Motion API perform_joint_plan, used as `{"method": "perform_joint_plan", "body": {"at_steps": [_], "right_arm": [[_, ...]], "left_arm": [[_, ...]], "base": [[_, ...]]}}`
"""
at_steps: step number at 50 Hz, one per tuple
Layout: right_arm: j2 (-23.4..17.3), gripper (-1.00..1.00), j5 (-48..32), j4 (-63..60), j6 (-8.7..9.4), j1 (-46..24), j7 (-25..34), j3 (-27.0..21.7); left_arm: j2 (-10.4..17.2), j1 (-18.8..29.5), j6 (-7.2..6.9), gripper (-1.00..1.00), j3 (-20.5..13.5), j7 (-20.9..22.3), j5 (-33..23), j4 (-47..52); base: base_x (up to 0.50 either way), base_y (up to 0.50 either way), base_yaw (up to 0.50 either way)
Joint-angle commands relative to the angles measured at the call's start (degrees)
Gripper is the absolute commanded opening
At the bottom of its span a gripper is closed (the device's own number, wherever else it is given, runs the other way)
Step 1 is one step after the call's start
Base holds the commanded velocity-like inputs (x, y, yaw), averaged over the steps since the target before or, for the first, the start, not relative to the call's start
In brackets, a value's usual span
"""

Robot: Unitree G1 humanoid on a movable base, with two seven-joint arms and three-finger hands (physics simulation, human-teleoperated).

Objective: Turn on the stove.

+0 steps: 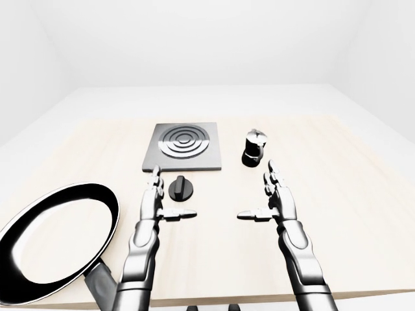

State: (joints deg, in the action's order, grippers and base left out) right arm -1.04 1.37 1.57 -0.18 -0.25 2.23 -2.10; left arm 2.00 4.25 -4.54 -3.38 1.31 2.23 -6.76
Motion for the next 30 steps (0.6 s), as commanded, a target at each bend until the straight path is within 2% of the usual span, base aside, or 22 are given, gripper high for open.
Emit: {"method": "perform_joint_plan", "body": {"at_steps": [1, 5, 21, 30], "right_arm": [[-0.03, 1.0, 0.06, -0.08, 0.26, -0.05, 0.05, -0.05], [-0.06, 1.0, 0.14, 0.63, -0.22, -0.21, 0.11, -0.15], [0.02, 1.0, 0.17, -0.06, 0.66, -0.23, -0.12, -0.01], [0.01, 1.0, 0.17, 0.16, 0.54, -0.29, -0.09, 0.01]], "left_arm": [[0.34, 2.0, -0.46, 1.0, 0.1, 0.35, -0.72, -4.28], [0.33, 2.46, -0.46, 1.0, 0.29, 0.51, -1.02, -5.48], [0.24, 2.67, -0.46, 1.0, 0.95, 1.62, -2.29, -7.11], [-0.02, 2.14, -0.46, 1.0, 1.48, 2.28, -2.75, -6.26]], "base": [[0.0, 0.0, 0.0], [0.0, 0.0, 0.0], [0.0, 0.0, 0.0], [0.0, 0.0, 0.0]]}}
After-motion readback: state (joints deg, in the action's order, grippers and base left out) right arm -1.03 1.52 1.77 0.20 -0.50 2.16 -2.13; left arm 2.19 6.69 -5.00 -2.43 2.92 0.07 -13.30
